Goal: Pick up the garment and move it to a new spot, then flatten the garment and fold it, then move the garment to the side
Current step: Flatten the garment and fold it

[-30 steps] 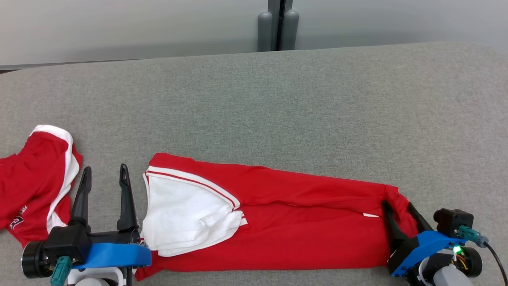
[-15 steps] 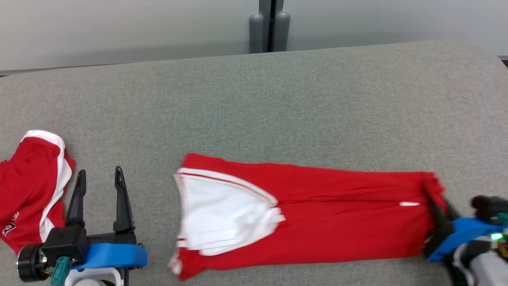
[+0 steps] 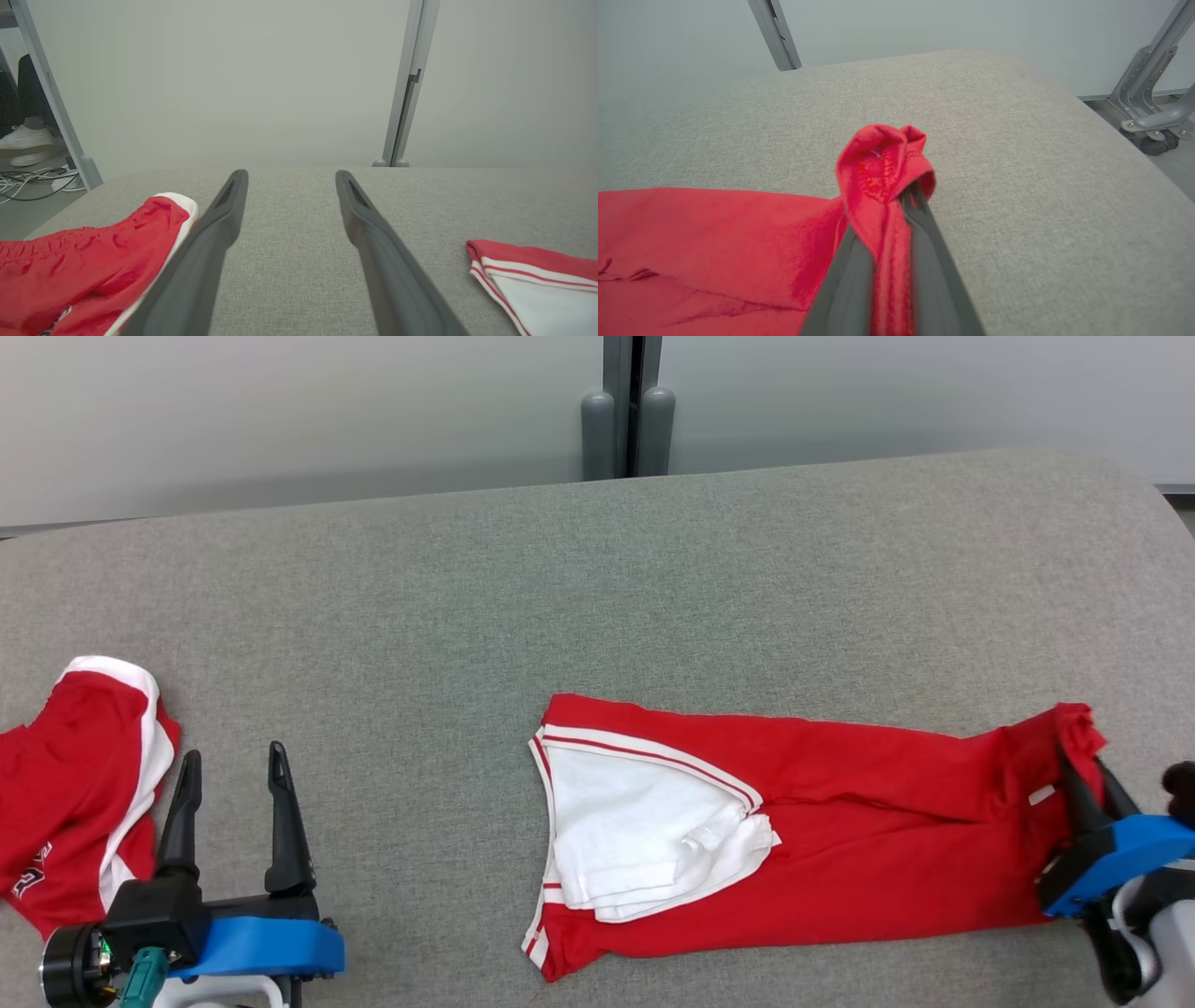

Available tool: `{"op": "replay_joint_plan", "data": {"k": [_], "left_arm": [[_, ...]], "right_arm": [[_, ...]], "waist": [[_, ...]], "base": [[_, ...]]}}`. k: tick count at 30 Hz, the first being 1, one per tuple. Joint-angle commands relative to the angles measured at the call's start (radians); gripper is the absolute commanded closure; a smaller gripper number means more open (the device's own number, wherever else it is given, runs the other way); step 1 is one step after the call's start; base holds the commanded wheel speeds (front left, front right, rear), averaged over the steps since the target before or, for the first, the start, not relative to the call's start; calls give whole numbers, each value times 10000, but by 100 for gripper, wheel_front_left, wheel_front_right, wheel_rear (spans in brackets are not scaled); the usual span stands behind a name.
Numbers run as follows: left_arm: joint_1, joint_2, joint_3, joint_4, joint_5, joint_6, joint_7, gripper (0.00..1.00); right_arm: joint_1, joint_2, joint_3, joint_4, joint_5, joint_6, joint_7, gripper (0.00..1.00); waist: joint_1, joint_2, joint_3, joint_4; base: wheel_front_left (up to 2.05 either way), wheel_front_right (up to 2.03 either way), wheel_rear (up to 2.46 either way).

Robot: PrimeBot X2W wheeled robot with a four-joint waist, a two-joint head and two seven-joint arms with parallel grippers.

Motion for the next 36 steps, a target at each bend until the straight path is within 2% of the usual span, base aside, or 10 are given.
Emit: {"op": "replay_joint_plan", "data": {"k": [1, 13, 19, 26, 36], "left_arm": [[99, -12, -34, 51, -40, 16, -42, 0], [220, -12, -120, 210, -100, 24, -42, 0], [121, -10, -251, 311, -169, 42, -42, 0], [-66, -12, -400, 421, -225, 27, -42, 0], [-296, -12, -600, 526, -344, 98, -43, 0]], "right_arm": [[-25, 165, 175, -176, 2, 2, -47, 100], [5, 1573, 2014, -1721, 130, 2, 16, 100], [-292, 2247, 3017, -2116, 192, 2, 170, 100], [-786, 2752, 4145, -2080, 246, 2, 203, 100], [-1497, 2968, 5089, -1509, 509, 2, 23, 100]], "waist": [[-1, -3, -29, 13], [-1, -3, -163, 61], [-1, -3, -143, 191], [-1, -3, -70, 466], [-1, -3, 132, 832]], "base": [[0, 0, 0], [0, 0, 0], [0, 0, 0], [0, 0, 0], [0, 0, 0]]}}
